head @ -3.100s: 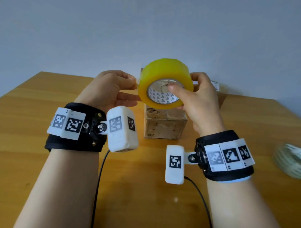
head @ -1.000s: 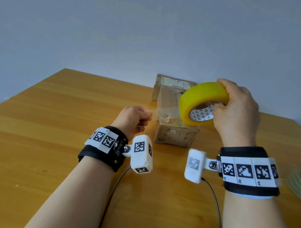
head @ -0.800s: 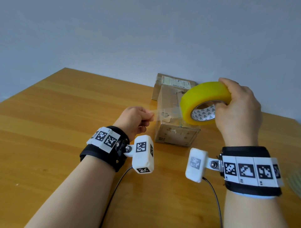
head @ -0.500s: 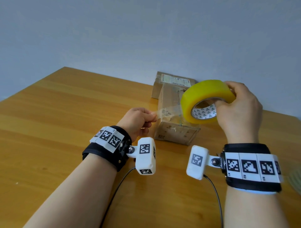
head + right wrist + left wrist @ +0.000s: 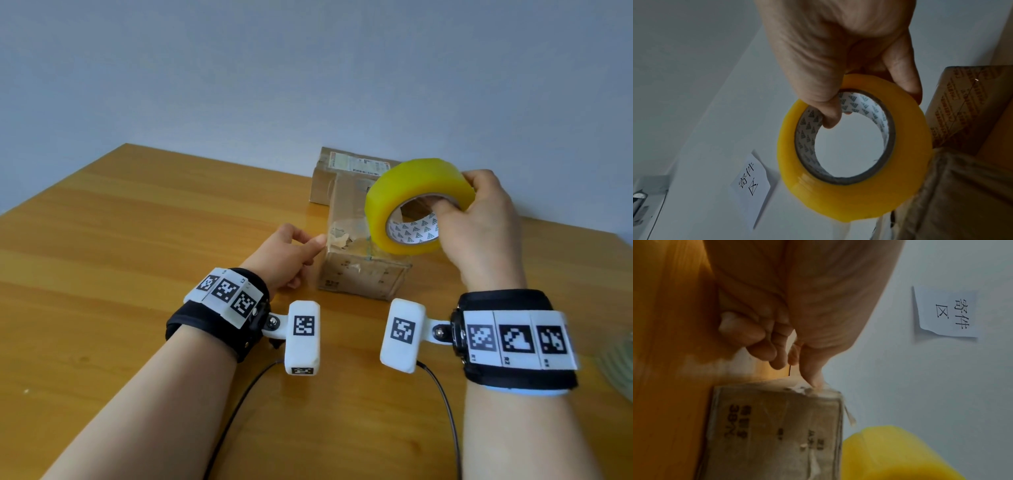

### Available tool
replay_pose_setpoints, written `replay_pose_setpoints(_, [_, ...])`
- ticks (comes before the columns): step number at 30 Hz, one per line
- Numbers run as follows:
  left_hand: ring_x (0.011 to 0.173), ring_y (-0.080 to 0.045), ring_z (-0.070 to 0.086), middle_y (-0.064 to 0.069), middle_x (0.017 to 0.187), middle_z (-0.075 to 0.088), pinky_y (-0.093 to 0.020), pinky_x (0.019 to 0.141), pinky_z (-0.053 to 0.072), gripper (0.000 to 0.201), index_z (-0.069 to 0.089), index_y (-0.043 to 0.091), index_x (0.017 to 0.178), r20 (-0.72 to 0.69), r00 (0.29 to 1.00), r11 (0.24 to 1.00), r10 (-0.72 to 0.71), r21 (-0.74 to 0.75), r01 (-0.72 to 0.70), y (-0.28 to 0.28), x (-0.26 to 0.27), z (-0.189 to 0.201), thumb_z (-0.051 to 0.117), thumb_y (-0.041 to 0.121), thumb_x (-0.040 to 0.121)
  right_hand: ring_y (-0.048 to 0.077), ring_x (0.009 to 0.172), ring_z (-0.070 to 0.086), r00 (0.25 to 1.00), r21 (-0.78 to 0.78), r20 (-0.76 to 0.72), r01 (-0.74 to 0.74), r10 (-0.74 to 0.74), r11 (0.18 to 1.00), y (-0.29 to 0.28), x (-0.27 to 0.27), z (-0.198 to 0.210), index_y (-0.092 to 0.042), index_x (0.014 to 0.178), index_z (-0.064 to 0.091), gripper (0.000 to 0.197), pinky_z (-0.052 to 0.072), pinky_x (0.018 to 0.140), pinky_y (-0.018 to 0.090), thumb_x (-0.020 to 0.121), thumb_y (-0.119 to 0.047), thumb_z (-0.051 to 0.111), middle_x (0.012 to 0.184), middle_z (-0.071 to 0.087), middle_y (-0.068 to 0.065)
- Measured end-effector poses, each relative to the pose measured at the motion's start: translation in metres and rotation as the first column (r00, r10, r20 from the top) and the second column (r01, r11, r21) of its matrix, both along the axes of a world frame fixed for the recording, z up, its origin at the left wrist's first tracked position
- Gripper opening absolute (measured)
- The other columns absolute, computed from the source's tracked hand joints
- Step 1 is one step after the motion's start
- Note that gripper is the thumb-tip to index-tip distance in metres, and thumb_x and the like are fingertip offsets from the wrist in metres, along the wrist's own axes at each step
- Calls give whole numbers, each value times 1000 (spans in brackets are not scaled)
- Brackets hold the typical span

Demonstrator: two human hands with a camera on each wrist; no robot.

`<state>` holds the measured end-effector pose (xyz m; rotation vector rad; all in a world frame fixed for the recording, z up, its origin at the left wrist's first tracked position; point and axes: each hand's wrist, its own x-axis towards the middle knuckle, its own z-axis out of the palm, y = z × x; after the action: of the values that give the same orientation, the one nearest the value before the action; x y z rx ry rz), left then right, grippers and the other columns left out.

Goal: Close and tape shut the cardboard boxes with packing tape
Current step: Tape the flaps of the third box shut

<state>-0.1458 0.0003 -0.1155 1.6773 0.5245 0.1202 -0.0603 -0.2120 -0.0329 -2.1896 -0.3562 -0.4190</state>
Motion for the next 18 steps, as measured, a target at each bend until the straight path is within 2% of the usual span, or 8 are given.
replay_pose_setpoints(2, [63, -15, 53, -3, 80, 60, -30, 58, 47, 27, 55, 21, 112, 17, 1000, 999, 25, 20, -25, 2, -1, 1, 66, 36, 93, 22, 92, 56, 1000, -3, -2, 3, -3, 1000, 0, 0, 0, -20, 121, 58, 26, 42, 76, 35, 96, -27, 64, 98, 58, -4])
replay_pose_setpoints(5, [87, -17, 57, -1, 100, 59, -32, 74, 47, 23, 56, 21, 113, 219, 976, 1000, 21, 3, -22, 4, -3, 9, 62, 14, 92, 22, 91, 57, 1000, -3, -8, 1, -1, 1000, -1, 0, 0, -20, 121, 57, 27, 46, 77, 37, 97, -29, 64, 97, 58, -4])
replay_pose_setpoints(8, [110, -10, 52, 10, 119, 58, -34, 94, 42, 45, 60, 32, 114, 349, 932, 994, -93, -15, 105, 0, -8, 19, 66, 18, 72, 22, 92, 57, 1000, -2, -4, -2, 2, 1000, -1, 1, 1, -20, 121, 57, 27, 46, 78, 37, 97, -30, 64, 98, 58, -4])
replay_pose_setpoints(10, [126, -6, 45, 12, 130, 56, -34, 105, 36, 53, 60, 35, 120, 354, 915, 980, -194, 32, 196, -8, -8, 19, 67, 20, 69, 22, 93, 57, 1000, -3, -1, -3, 3, 1000, -1, 1, 2, -20, 121, 57, 27, 46, 78, 38, 97, -31, 64, 99, 59, -4])
replay_pose_setpoints(12, [130, -9, 45, 14, 136, 53, -38, 113, 30, 53, 60, 34, 121, 347, 911, 973, -225, 35, 227, -15, -5, 16, 66, 19, 71, 21, 94, 57, 1000, -6, 2, -4, 4, 1000, -1, 0, 2, -20, 122, 57, 28, 46, 78, 37, 97, -32, 64, 99, 58, -4])
replay_pose_setpoints(14, [126, -16, 49, 19, 136, 52, -43, 114, 32, 50, 61, 34, 118, 344, 916, 975, -208, -7, 224, -18, -2, 14, 65, 17, 71, 21, 94, 57, 1000, -4, 5, -7, 7, 1000, -1, 0, 2, -20, 121, 57, 29, 48, 79, 39, 97, -33, 65, 98, 58, -5])
replay_pose_setpoints(15, [124, -16, 50, 19, 136, 51, -40, 111, 37, 50, 61, 33, 118, 340, 918, 974, -207, -14, 225, -19, -2, 14, 64, 17, 71, 21, 93, 58, 1000, 0, 6, -9, 9, 1000, -1, 0, 2, -20, 121, 57, 29, 49, 80, 40, 97, -34, 65, 97, 58, -6])
replay_pose_setpoints(18, [116, -13, 54, 6, 134, 53, -23, 89, 47, 58, 56, 26, 125, 330, 926, 975, -186, -51, 214, -20, 0, 15, 61, 15, 68, 20, 92, 58, 1000, 6, 8, -15, 14, 1000, 1, -1, 1, -21, 120, 58, 29, 51, 80, 41, 96, -34, 67, 94, 57, -9])
